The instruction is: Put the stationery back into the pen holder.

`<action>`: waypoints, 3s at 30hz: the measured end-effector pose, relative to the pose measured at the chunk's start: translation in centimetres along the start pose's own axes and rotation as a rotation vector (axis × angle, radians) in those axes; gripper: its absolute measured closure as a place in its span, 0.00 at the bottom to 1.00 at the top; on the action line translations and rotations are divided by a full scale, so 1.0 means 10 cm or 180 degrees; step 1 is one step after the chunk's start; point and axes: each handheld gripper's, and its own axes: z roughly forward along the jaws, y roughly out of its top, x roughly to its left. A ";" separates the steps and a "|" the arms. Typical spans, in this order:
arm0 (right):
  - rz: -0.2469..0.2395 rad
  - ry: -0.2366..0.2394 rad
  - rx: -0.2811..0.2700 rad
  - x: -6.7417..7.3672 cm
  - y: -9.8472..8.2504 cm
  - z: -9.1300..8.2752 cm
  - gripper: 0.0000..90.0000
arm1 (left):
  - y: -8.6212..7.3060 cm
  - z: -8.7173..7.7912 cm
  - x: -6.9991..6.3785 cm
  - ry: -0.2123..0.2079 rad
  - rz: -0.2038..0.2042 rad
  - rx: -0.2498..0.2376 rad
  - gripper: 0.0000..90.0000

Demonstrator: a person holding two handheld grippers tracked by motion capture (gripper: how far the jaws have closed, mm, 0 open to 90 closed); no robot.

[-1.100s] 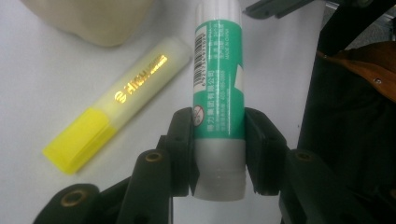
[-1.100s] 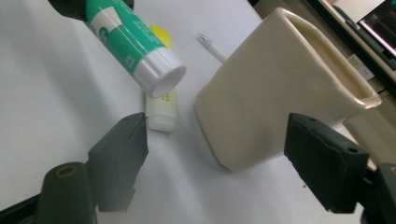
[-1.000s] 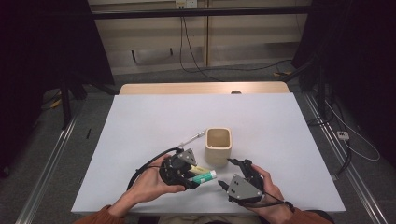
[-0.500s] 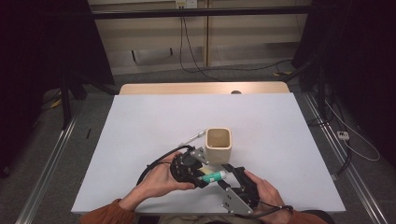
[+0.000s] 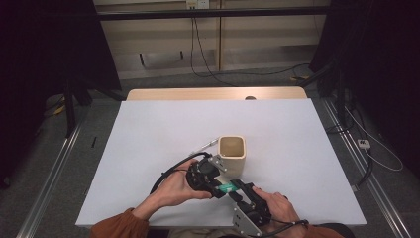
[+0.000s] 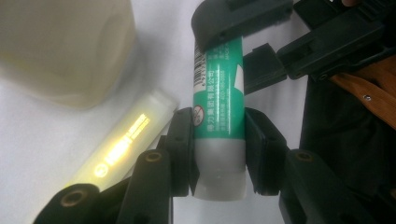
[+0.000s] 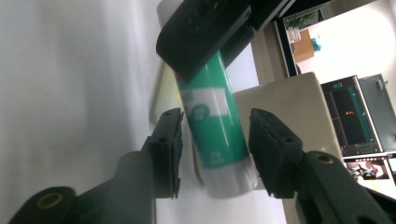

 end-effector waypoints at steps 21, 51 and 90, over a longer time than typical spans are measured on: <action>-0.0109 0.0136 -0.0099 0.04 -0.02 -0.02 0.75 | -0.06 0.01 -0.03 -0.0038 -0.0145 -0.0246 0.71; 0.1440 0.0325 -0.0289 -0.30 -0.30 -0.08 0.75 | -0.87 -0.30 0.12 0.0723 -0.0713 -0.1207 0.10; 0.3113 0.0356 -0.0740 -0.89 -0.42 -0.22 0.75 | -1.41 -0.26 0.13 0.1253 -0.0803 -0.1516 0.07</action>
